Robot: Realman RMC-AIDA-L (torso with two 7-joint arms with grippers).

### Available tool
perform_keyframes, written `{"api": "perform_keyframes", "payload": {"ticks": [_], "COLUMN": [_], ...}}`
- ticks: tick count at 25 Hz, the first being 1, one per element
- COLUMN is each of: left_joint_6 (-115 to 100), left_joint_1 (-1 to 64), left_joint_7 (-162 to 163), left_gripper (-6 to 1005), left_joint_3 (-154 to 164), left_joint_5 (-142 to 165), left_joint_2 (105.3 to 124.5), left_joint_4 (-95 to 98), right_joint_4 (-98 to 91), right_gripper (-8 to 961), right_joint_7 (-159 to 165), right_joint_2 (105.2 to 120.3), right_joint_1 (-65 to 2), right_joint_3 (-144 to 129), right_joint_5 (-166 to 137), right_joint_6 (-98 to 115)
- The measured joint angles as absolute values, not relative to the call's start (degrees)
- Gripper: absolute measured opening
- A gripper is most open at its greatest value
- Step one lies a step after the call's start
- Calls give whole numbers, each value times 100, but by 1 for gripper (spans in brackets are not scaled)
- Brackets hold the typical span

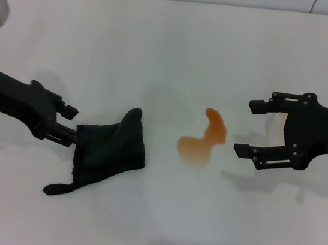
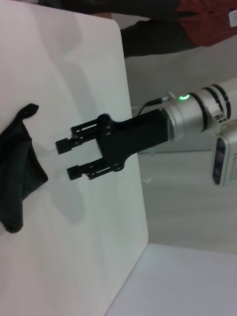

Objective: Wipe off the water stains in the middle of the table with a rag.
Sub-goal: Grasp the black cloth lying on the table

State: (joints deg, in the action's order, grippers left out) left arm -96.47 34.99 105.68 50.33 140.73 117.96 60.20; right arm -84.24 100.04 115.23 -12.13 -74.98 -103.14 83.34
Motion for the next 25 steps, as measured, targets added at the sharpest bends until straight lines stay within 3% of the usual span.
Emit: {"api": "perform_keyframes", "payload": {"ticks": [7, 25], "left_joint_6": [-9479, -8681], "left_joint_1": [3588, 3553], "left_joint_7": [10597, 10514], "left_gripper": [643, 642], "left_joint_3": [5089, 5768], "left_joint_5": [14113, 13676], "left_joint_2": [11924, 11924], "left_joint_4": [5915, 5082], "right_joint_4": [-8410, -8360], "right_gripper": [838, 838], "right_joint_7": [9973, 9917], "right_joint_2": [11522, 11513], "right_joint_1": [-1186, -1134], "right_joint_3": [-7513, -7556], "right_joint_5": [-10240, -10107], "right_joint_6": [8444, 8542]}}
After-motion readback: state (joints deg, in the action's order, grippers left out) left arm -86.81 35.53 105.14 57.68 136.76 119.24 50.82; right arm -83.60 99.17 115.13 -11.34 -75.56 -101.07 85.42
